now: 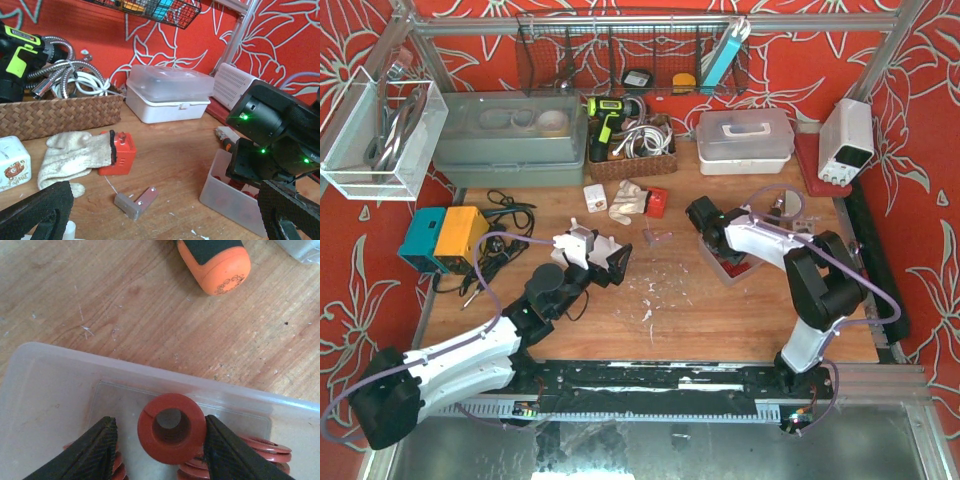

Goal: Install the large spring

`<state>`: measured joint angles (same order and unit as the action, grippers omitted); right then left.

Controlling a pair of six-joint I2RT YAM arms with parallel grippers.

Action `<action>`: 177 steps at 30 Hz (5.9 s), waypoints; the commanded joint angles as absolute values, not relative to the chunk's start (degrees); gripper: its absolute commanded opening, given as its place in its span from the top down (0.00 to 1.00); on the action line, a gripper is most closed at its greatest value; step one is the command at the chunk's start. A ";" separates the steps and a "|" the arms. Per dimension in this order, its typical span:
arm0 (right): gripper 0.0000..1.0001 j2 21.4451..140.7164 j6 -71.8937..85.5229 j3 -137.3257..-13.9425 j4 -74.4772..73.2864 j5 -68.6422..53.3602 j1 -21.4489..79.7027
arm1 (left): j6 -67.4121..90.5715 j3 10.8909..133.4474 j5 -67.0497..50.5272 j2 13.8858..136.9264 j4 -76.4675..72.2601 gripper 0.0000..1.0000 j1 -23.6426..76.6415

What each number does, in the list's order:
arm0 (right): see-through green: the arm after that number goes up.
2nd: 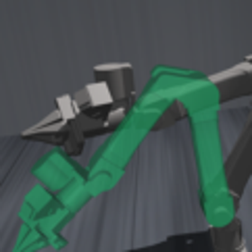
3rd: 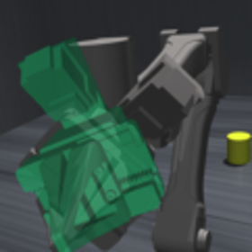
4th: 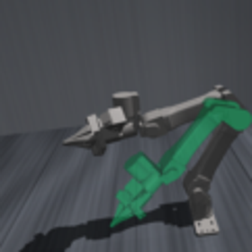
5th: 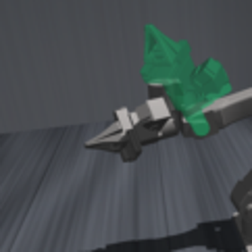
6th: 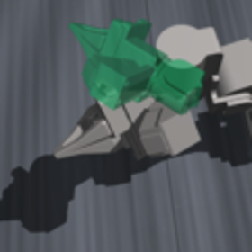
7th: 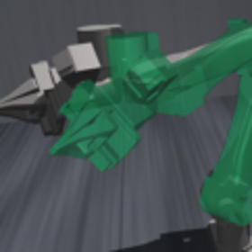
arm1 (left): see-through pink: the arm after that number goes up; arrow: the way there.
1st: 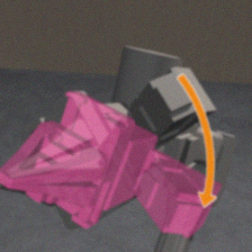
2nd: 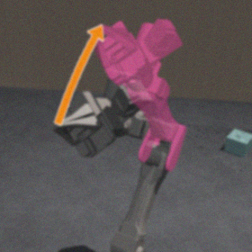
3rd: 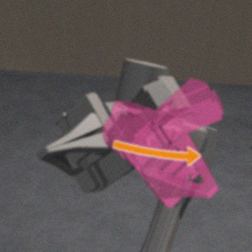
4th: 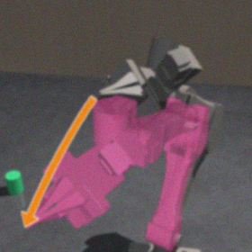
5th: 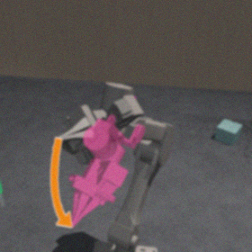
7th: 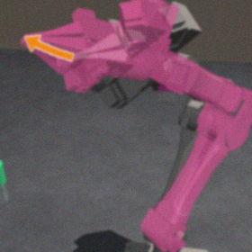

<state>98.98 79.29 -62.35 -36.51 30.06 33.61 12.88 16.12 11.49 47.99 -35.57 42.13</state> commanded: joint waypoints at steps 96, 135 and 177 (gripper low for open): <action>1.00 62.63 34.80 -42.92 38.31 -38.90 38.61 | 25.27 20.69 -38.53 59.68 -68.67 0.23 27.55; 1.00 63.01 19.26 -42.19 27.35 -41.54 44.38 | 11.86 18.24 -51.68 61.84 -76.48 1.00 26.63; 0.01 44.19 22.15 -37.61 -12.47 22.93 44.13 | -4.08 80.51 20.38 93.87 65.05 1.00 19.83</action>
<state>45.23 21.45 -38.41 -12.45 21.21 44.25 -2.07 79.57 18.65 94.30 60.66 22.02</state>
